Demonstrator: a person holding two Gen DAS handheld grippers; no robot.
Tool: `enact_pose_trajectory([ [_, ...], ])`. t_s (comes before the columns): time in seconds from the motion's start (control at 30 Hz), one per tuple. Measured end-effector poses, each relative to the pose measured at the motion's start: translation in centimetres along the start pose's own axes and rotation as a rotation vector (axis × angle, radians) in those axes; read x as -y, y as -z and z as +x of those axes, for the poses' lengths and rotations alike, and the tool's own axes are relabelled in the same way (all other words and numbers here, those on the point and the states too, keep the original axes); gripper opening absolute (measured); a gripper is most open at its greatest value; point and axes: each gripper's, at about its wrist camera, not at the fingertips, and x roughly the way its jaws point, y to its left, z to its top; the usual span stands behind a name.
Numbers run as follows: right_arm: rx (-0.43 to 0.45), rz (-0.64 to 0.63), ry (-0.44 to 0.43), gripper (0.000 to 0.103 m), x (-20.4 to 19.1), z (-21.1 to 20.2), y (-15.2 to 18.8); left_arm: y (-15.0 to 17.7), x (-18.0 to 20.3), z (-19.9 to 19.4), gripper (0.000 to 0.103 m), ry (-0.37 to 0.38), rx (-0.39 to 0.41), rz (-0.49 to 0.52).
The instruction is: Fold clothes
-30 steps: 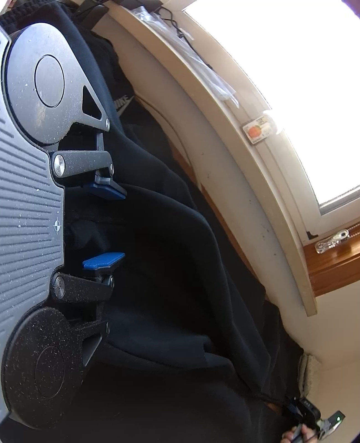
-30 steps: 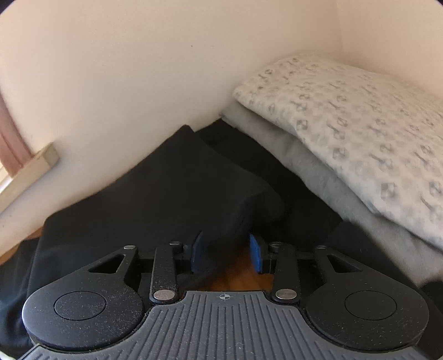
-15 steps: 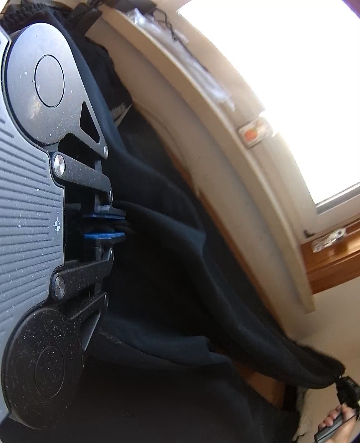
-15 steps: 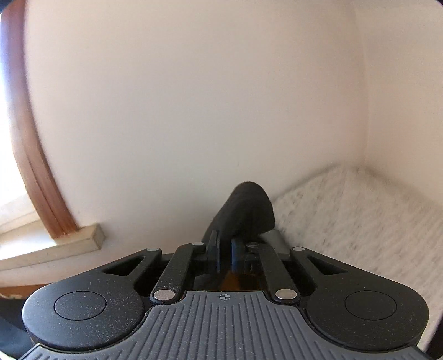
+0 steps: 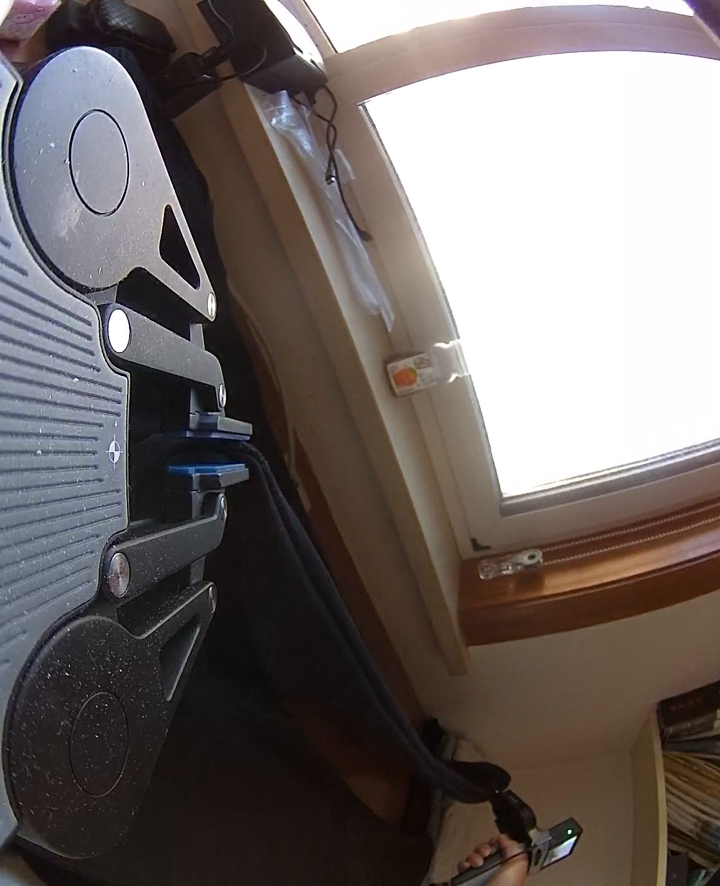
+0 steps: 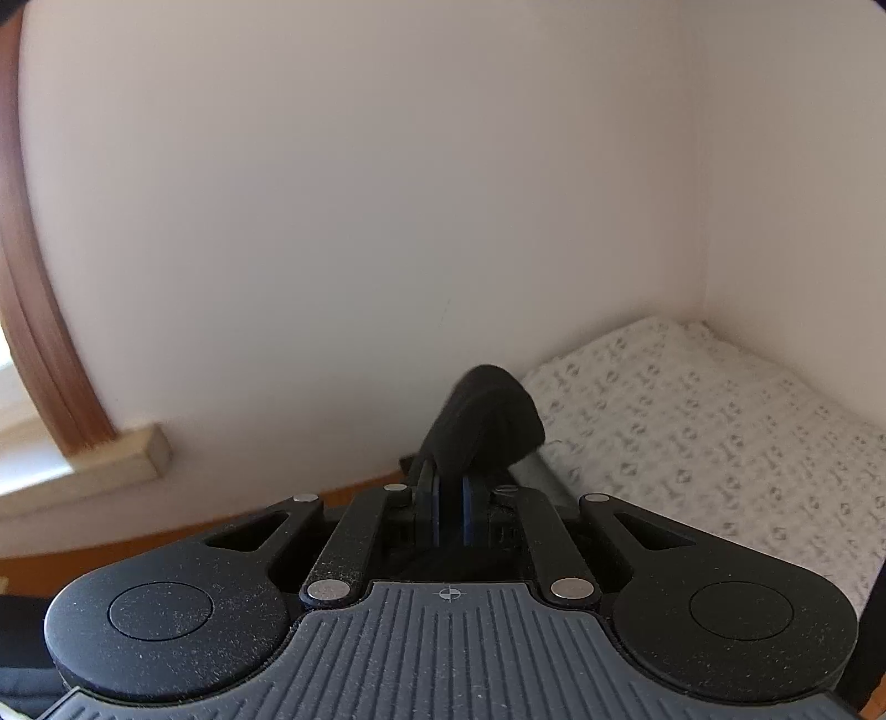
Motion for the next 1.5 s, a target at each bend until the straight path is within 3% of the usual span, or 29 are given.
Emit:
enact_pose_trajectory([
  [0.23, 0.060, -0.015, 0.011, 0.007, -3.0, 1.6, -2.8, -2.2, -1.3, 2.4, 0.009, -0.050, 0.031, -0.006],
  [0.4, 0.248, 0.000, 0.031, 0.007, -2.8, -2.5, -7.9, -5.0, 0.0, 1.5, 0.009, 0.008, 0.066, 0.039],
  [0.43, 0.253, -0.001, 0.055, 0.007, -2.0, -2.9, -7.9, -5.0, 0.7, 1.5, 0.009, 0.036, 0.063, 0.048],
  [0.53, 0.195, -0.012, 0.165, 0.008, 1.6, -2.7, -5.9, -3.9, 3.9, 3.3, 0.013, 0.176, -0.012, 0.078],
  [0.6, 0.007, 0.022, 0.202, 0.014, 5.0, -0.5, -3.1, -2.6, 6.4, 5.1, 0.017, 0.256, -0.091, 0.128],
  [0.67, -0.116, 0.017, 0.265, 0.021, 7.8, 1.1, 0.3, -1.7, 7.6, 6.1, 0.021, 0.280, -0.132, 0.150],
  [0.73, -0.190, 0.014, 0.289, 0.028, 9.6, 1.9, 3.0, -1.5, 7.1, 6.4, 0.026, 0.292, -0.127, 0.107],
  [0.83, -0.205, 0.012, 0.252, 0.034, 10.7, 2.0, 4.8, -2.3, 5.0, 6.7, 0.044, 0.290, -0.114, 0.017],
  [1.1, -0.138, -0.133, 0.067, 0.046, 4.5, 2.0, 5.8, -3.3, 1.8, 6.7, 0.045, 0.307, -0.067, -0.147],
  [1.27, -0.175, -0.178, -0.095, 0.045, -0.2, 2.6, 9.0, -3.6, 1.8, 6.8, 0.045, 0.195, -0.074, -0.068],
  [1.43, -0.225, -0.202, -0.267, 0.045, -4.5, 2.6, 12.7, -2.5, 1.2, 12.0, 0.045, 0.097, -0.168, -0.032],
  [1.5, -0.234, -0.225, -0.302, 0.045, -5.5, 2.8, 13.7, -2.2, 0.4, 14.1, 0.044, 0.112, -0.199, -0.044],
])
